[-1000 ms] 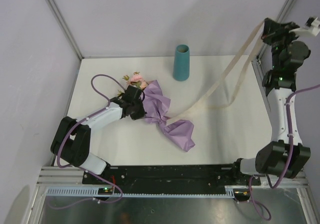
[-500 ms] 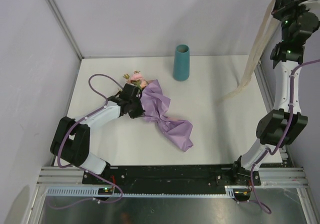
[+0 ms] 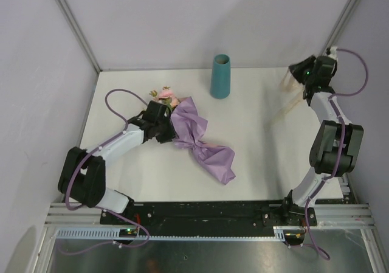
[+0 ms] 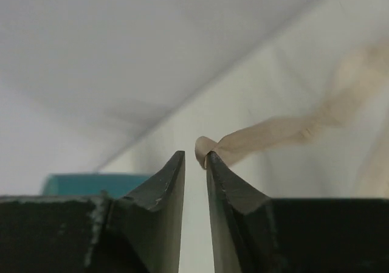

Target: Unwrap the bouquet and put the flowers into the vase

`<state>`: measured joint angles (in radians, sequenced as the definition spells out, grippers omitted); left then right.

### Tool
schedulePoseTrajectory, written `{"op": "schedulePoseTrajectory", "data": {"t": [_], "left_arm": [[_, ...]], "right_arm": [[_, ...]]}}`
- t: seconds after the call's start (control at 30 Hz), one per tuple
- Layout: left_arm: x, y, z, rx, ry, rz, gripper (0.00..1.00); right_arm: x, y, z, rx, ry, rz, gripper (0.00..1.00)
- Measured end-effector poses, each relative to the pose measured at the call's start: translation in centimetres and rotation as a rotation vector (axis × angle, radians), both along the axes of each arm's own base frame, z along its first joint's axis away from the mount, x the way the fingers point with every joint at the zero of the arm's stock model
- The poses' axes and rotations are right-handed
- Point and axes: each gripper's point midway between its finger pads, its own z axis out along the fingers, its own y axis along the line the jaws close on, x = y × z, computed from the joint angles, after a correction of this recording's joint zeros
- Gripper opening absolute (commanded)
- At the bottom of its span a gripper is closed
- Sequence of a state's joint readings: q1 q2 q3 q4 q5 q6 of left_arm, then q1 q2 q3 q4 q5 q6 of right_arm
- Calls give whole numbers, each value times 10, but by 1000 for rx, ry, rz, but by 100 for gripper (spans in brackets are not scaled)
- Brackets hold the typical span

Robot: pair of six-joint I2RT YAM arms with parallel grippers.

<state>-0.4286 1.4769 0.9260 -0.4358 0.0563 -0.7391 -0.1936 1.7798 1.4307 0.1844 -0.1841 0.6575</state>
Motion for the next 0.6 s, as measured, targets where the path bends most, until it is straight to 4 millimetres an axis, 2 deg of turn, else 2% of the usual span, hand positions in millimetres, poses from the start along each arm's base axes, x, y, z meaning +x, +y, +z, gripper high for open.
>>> {"op": "schedulePoseTrajectory", "data": {"t": [0.03,0.1,0.13,0.2,0.3,0.43,0.5,0.6], "left_arm": [[0,0,6,-6,-16,-1,45],[1,0,18,-18,-46,-4,52],[1,0,23,-23,-60,-5,55],[2,0,37,-37,-96,-9,60],[1,-1,54,-60,-142,-22,67],[-5,-2,71,-79,-184,-64,95],[-10,-2,78,-87,-199,-88,98],[-17,0,88,-88,-226,-114,99]], "right_arm": [[-8,2,-30,28,88,-1,40],[-23,5,-63,62,197,-8,59],[-32,7,-77,72,251,-10,67],[-53,12,-92,73,328,-3,72],[-81,27,-85,37,360,41,74],[-115,66,-43,-58,297,151,74],[-132,92,-27,-100,253,222,74],[-159,136,-24,-137,214,374,73]]}}
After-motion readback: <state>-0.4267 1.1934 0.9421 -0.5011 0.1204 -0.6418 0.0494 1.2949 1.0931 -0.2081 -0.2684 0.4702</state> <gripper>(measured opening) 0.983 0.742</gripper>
